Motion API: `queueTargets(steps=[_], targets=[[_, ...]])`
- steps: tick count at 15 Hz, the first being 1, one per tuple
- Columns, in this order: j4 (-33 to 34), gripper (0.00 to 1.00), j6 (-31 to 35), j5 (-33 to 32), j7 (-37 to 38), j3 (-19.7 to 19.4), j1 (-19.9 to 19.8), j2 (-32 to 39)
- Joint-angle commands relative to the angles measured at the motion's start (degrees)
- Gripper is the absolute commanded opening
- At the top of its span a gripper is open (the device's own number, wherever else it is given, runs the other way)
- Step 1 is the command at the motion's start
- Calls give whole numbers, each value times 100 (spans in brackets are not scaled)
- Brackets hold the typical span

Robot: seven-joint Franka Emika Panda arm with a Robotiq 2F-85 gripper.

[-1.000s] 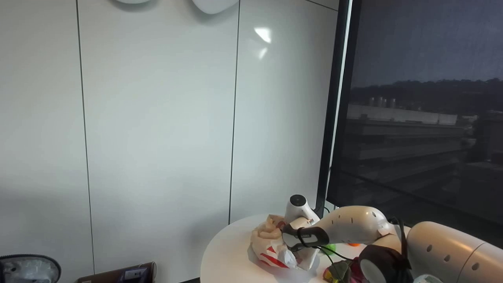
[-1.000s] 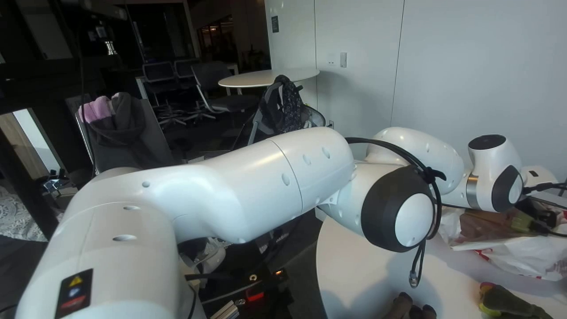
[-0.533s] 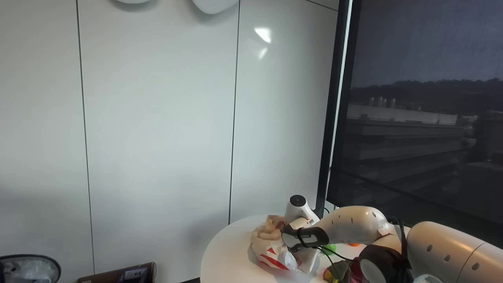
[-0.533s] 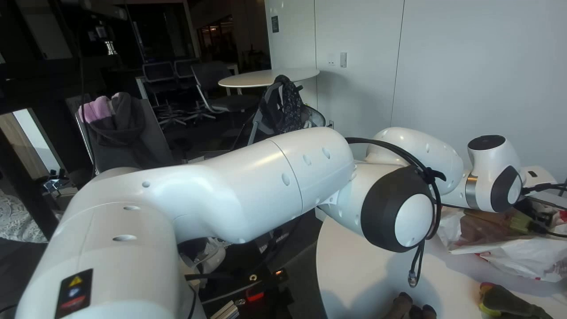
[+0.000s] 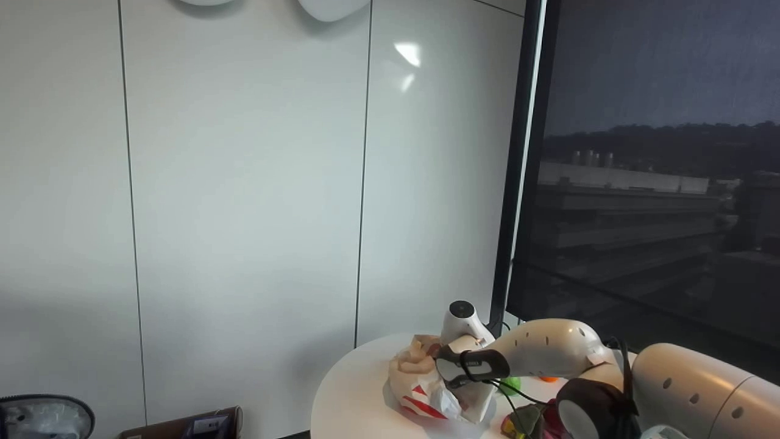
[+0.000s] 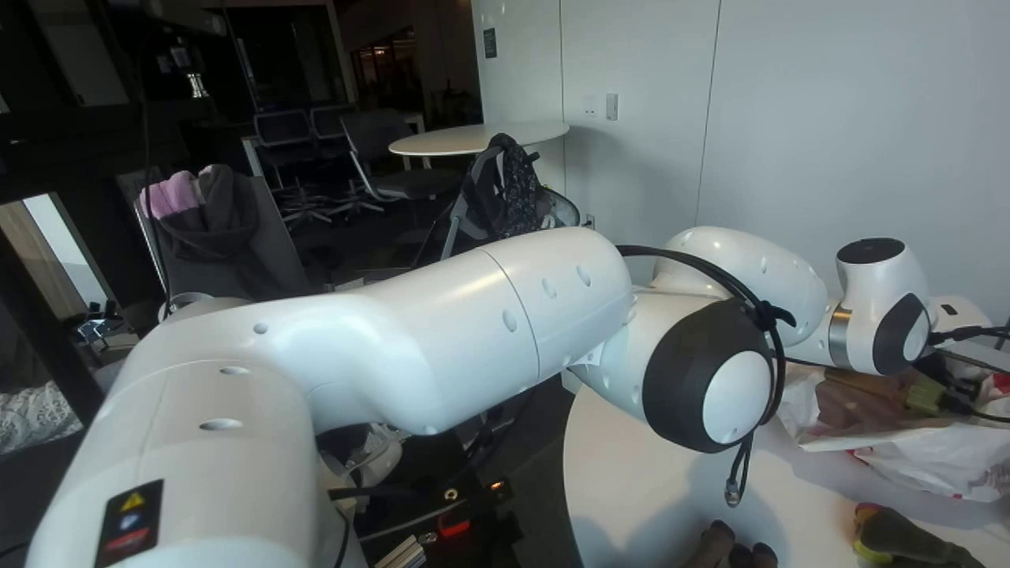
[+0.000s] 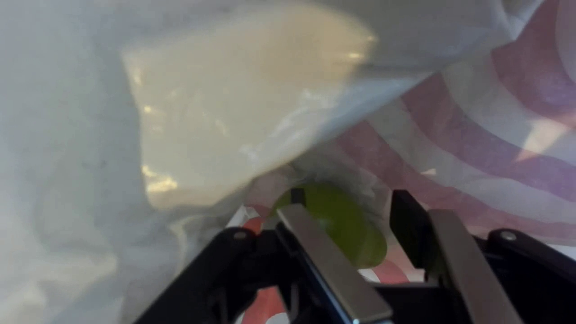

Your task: Remove some items from the plastic bag and put it on the table

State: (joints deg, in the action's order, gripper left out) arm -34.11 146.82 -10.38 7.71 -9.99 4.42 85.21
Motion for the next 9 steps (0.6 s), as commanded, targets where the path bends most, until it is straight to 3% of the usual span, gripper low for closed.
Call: queueTargets(steps=[1, 3, 9], targets=[[140, 84, -715, 172, -429, 315, -123, -200], [45, 99, -1253, 183, -581, 403, -134, -425], [-212, 100, -3256, 398, -1458, 937, -236, -1409]])
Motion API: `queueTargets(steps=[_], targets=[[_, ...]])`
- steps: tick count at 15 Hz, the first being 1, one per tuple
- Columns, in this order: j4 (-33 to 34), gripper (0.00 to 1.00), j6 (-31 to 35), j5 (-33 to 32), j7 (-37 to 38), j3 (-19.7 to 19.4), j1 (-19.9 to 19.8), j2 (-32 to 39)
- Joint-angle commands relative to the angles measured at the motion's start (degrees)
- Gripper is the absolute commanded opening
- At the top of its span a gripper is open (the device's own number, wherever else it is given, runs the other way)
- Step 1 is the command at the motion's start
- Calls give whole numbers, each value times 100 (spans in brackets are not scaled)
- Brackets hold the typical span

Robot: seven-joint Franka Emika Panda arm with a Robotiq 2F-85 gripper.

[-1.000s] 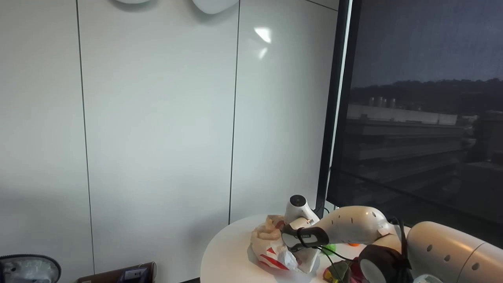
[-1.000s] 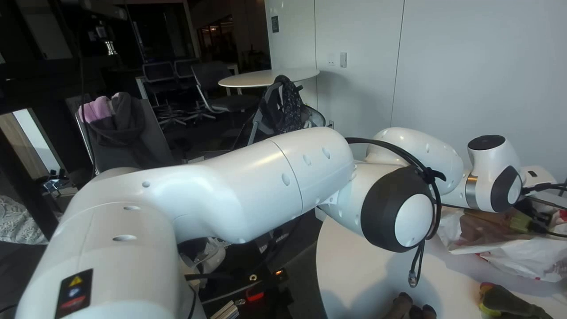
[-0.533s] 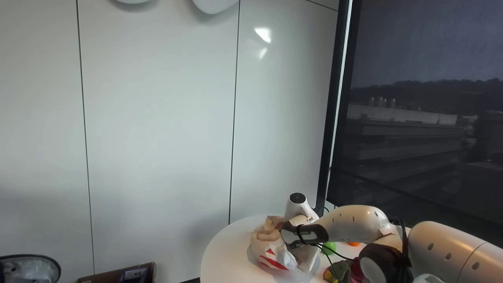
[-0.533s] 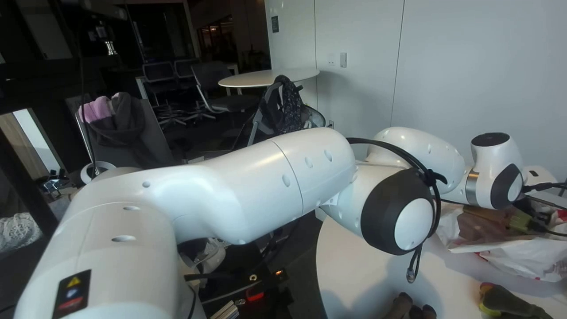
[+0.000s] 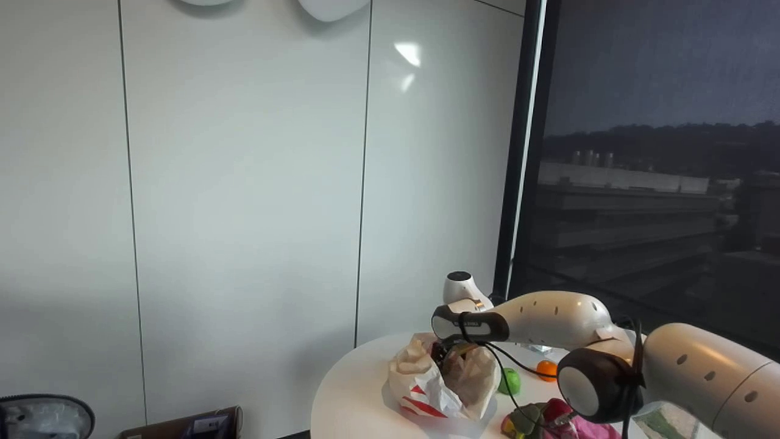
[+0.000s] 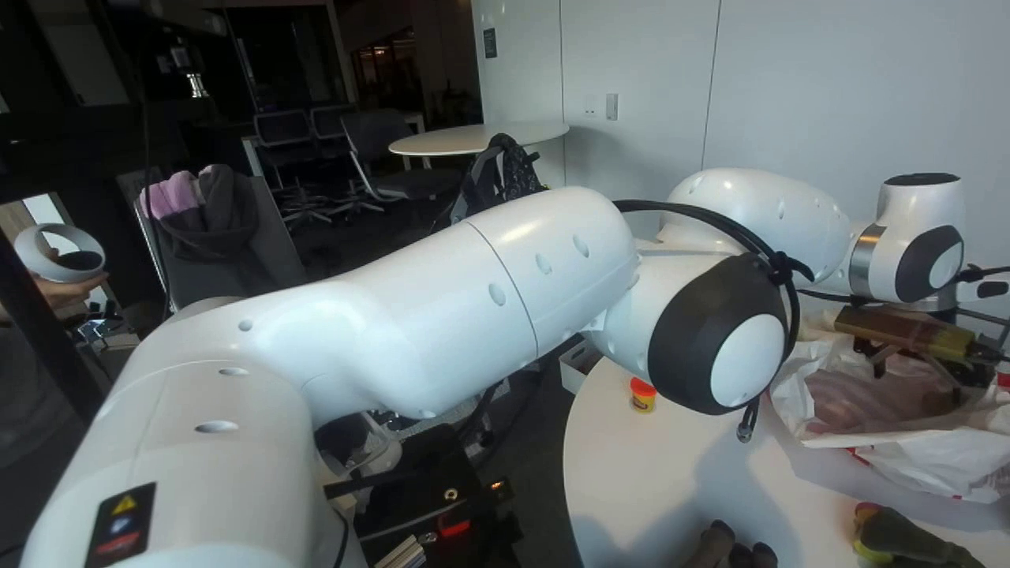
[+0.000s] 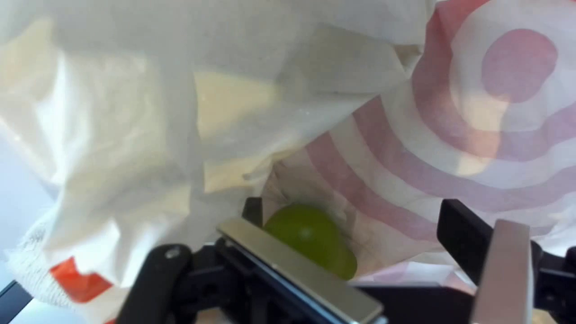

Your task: Remove some items from the plastic bag and put it on the table

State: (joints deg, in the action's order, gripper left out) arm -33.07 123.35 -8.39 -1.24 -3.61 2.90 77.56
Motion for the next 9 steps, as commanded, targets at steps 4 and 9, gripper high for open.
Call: queueTargets(steps=[4, 9], targets=[[-383, 100, -2600, 151, -875, 306, -53, -1229], [-365, 100, -3592, 194, -1114, 364, -52, -1778]])
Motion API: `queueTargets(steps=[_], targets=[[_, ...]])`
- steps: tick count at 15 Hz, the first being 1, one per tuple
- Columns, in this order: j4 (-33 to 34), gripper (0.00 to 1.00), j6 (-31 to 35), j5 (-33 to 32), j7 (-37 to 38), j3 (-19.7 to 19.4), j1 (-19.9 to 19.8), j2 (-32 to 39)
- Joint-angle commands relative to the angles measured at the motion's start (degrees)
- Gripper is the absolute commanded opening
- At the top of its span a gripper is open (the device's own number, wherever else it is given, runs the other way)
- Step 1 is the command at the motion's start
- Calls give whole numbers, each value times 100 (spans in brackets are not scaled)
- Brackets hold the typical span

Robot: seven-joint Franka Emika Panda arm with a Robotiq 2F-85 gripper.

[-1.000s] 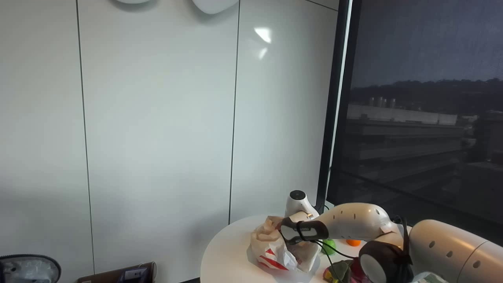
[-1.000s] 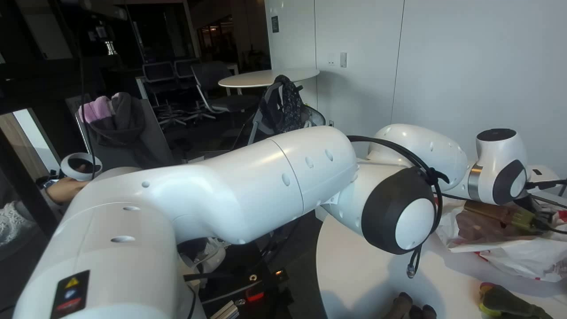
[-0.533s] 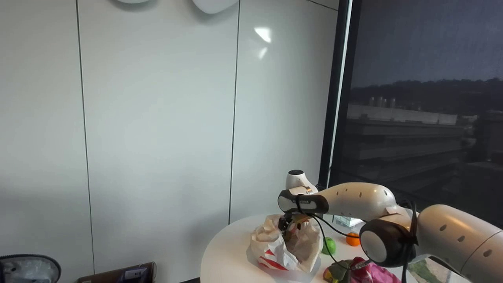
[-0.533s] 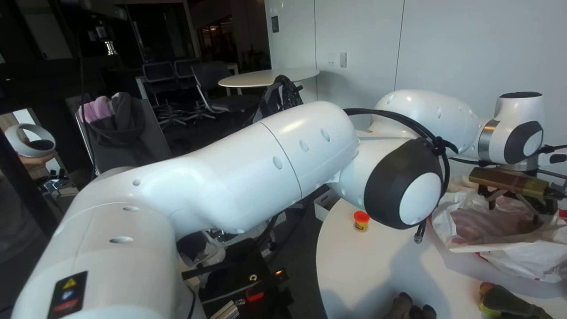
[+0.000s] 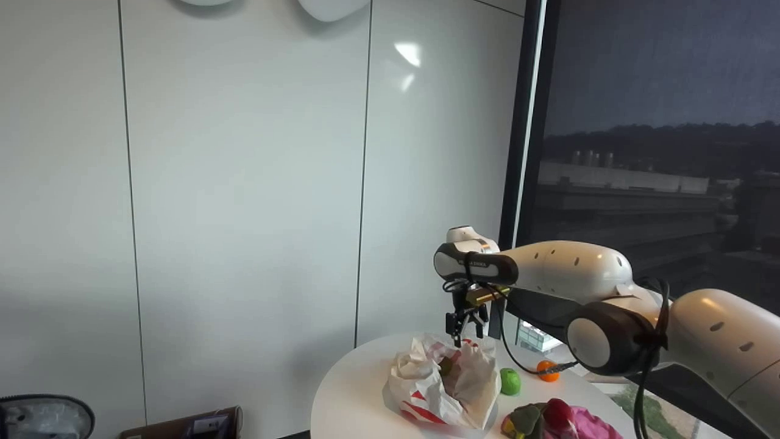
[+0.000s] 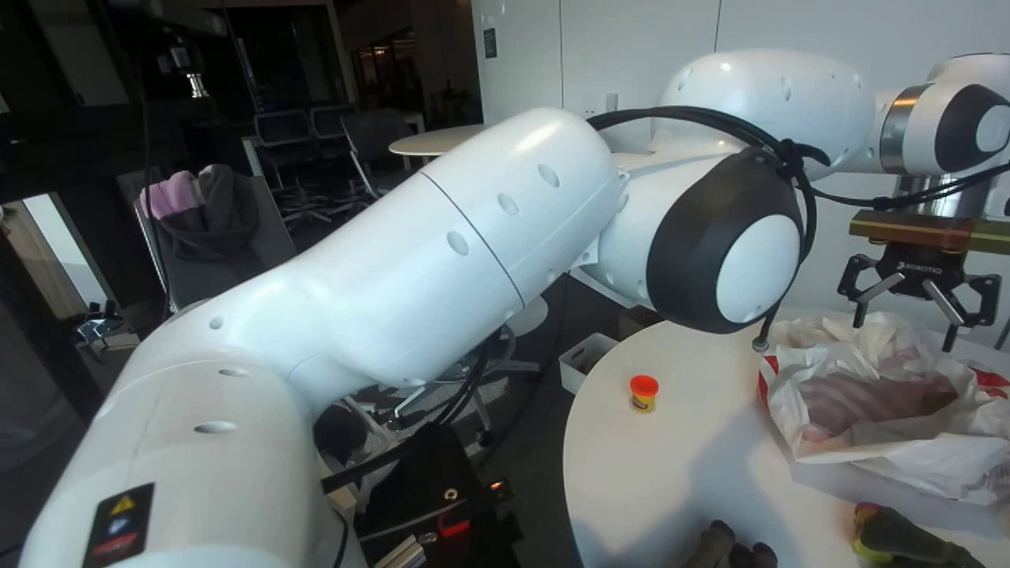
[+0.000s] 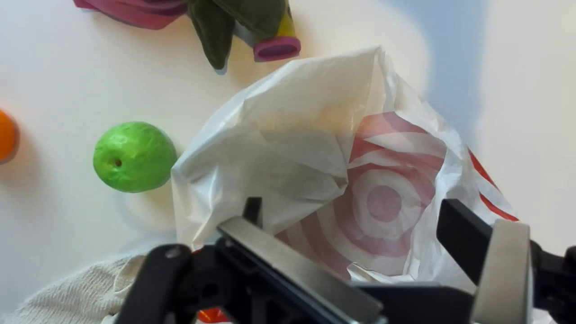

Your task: Remove some items from the plastic bag and put it on the table

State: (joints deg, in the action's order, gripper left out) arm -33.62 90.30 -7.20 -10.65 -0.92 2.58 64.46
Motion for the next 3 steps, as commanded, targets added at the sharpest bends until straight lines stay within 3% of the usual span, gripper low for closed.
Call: queueTargets(steps=[1, 3], targets=[[-305, 100, -309, 115, -188, 137, -40, -537], [-338, 100, -283, 191, -164, 206, -64, -647]])
